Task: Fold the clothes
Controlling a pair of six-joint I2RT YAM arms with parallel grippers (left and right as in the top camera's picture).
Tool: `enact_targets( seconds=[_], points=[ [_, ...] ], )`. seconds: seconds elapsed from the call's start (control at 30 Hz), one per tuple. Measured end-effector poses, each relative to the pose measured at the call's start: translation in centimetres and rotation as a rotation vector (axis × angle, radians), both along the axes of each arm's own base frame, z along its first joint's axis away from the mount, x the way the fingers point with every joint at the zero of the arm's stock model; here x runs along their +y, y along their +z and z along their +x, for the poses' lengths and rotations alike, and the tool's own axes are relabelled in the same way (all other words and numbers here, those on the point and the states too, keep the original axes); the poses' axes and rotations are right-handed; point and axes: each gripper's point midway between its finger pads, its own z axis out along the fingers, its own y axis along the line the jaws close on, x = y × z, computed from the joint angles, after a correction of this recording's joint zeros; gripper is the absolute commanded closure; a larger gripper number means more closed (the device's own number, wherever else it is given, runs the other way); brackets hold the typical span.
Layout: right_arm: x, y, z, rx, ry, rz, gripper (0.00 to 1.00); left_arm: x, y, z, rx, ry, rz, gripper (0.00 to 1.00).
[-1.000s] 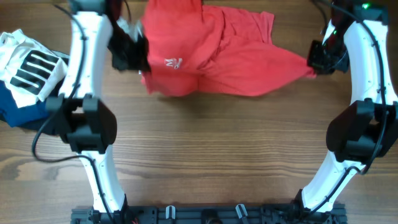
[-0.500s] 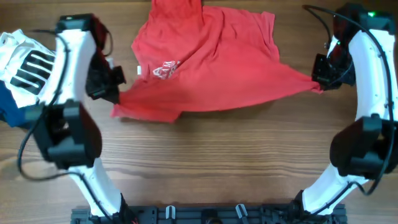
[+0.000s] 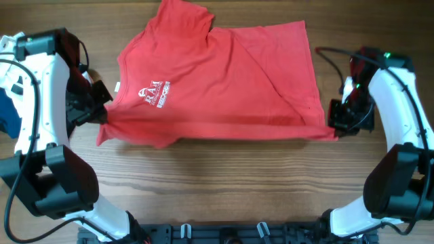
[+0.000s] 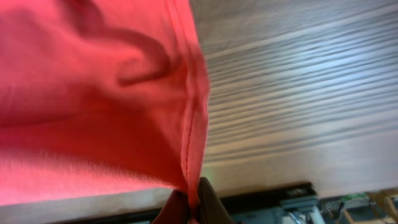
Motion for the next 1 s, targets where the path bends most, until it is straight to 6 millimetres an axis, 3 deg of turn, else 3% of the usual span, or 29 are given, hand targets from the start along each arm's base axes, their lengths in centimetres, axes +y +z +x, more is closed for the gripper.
enact_targets(
  seconds=[0.13,0.33,0.63,0.83,1.0],
  points=[
    [0.7,-3.8,-2.9,0.069,-0.026,0.027,0.96,-0.2,-3.1,-1.9,0.077,0.015,-0.015,0.96],
    [0.7,-4.6,-3.6,0.085,-0.073,0.026,0.96,0.0,-5.4,-4.3,0.128,0.064,-0.021,0.96],
    [-1.0,-2.4,-2.7,-0.053,-0.199,0.010,0.96,3.5,-2.4,-5.4,-0.027,0.267,0.031,0.96],
    [-0.2,-0.5,-2.1,-0.149,-0.223,0.063,0.96,3.8,-2.4,-5.2,-0.045,0.296,0.036,0.96],
    [1.1,-0.4,-1.4,-0.177,-0.176,0.110,0.96,3.6,-2.5,-4.2,-0.082,0.292,0.026,0.96]
  ],
)
